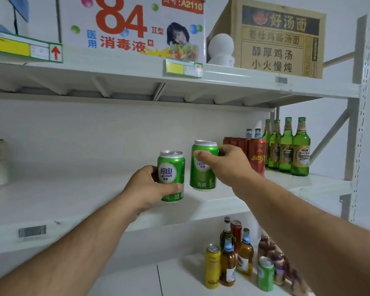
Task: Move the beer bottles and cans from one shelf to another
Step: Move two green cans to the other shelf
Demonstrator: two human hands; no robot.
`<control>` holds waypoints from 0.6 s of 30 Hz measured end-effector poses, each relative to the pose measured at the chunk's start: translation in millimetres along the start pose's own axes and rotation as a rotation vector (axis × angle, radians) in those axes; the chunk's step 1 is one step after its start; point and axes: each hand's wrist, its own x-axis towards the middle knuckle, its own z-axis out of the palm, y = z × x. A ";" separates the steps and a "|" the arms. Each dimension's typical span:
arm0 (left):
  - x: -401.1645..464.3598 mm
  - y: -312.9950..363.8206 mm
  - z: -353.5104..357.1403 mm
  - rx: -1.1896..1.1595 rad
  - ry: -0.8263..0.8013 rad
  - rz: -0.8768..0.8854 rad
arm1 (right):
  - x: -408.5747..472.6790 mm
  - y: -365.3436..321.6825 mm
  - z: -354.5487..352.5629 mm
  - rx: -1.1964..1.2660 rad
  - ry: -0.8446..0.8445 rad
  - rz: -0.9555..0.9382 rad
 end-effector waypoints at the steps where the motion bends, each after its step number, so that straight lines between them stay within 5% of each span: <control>1: 5.5 -1.0 7.8 -0.005 -0.006 0.000 | 4.9 4.7 -4.9 -0.001 0.004 0.000; 18: 107.6 4.4 96.8 0.019 -0.014 0.003 | 119.2 64.8 -64.7 -0.055 0.049 0.029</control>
